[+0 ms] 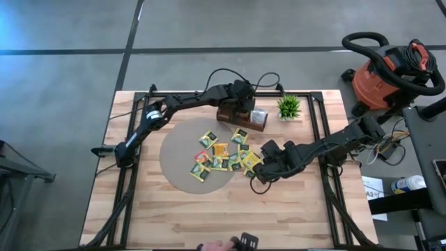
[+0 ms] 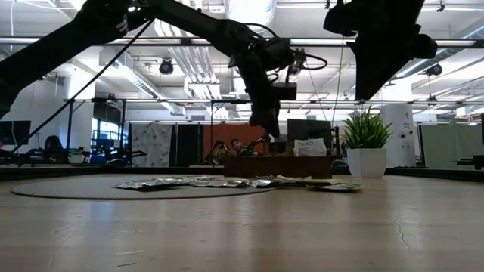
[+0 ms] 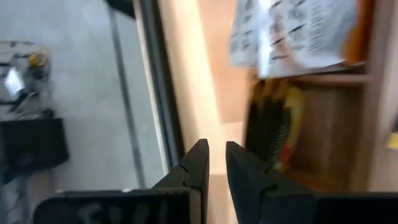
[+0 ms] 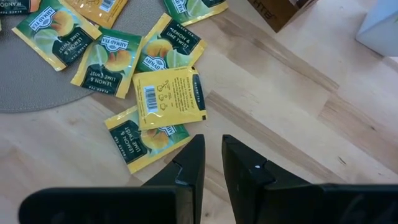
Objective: Pick & Place Tea
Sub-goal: Put the red tea sachet into the middle compartment of the wooden organizer
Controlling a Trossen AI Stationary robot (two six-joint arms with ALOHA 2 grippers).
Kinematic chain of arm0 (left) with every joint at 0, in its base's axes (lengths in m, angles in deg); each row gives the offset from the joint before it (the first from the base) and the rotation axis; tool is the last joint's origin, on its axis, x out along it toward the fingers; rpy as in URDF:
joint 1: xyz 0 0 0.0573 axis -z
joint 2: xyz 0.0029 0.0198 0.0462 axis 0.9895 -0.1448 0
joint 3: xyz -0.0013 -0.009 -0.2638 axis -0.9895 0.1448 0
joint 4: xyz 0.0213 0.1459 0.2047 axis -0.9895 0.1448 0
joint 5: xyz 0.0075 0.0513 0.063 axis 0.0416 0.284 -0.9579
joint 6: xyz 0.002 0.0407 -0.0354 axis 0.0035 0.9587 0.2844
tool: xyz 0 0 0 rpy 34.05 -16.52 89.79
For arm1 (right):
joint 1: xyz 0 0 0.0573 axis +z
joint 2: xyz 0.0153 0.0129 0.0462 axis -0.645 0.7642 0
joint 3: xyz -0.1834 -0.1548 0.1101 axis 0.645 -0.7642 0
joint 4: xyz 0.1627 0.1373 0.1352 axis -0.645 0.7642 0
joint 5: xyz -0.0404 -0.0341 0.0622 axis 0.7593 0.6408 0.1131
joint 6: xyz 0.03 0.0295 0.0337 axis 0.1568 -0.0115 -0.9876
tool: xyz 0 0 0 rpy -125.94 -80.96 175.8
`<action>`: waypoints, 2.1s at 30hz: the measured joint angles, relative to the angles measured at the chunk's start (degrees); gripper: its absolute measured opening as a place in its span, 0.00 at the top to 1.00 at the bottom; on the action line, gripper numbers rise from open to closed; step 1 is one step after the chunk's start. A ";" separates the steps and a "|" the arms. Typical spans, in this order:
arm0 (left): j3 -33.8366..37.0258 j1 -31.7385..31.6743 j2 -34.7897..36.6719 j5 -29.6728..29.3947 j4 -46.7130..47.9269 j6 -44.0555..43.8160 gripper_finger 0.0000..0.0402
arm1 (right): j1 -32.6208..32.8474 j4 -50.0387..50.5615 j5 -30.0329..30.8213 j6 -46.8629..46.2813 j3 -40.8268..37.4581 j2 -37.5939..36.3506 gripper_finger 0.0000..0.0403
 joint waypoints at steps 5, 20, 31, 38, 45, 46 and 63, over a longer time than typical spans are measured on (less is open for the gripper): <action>0.00 0.00 0.85 -5.62 -0.72 -0.21 0.87 | 0.00 -0.02 0.00 0.19 -0.31 0.00 0.87; 3.61 2.05 14.75 24.48 13.98 -27.60 0.87 | -0.25 -10.23 -8.35 7.99 -7.52 -1.30 0.87; 39.83 6.87 33.94 23.65 7.68 -39.03 0.87 | -4.77 -37.01 -16.32 11.48 -19.34 -4.44 0.93; 64.11 9.62 49.55 22.21 -8.37 -54.88 0.87 | -9.36 -43.34 -16.55 20.09 -17.32 -4.48 0.86; 78.51 11.26 57.68 22.41 -18.91 -67.38 0.87 | -16.11 -48.02 -20.63 23.92 -16.80 -4.42 0.73; 79.87 11.57 57.90 22.43 -19.50 -68.07 0.87 | -17.00 -49.49 -22.22 24.10 -16.81 -4.00 0.72; 88.89 12.24 57.13 23.32 -32.96 -73.69 0.87 | -20.37 -69.83 -36.63 21.48 -12.05 13.83 0.64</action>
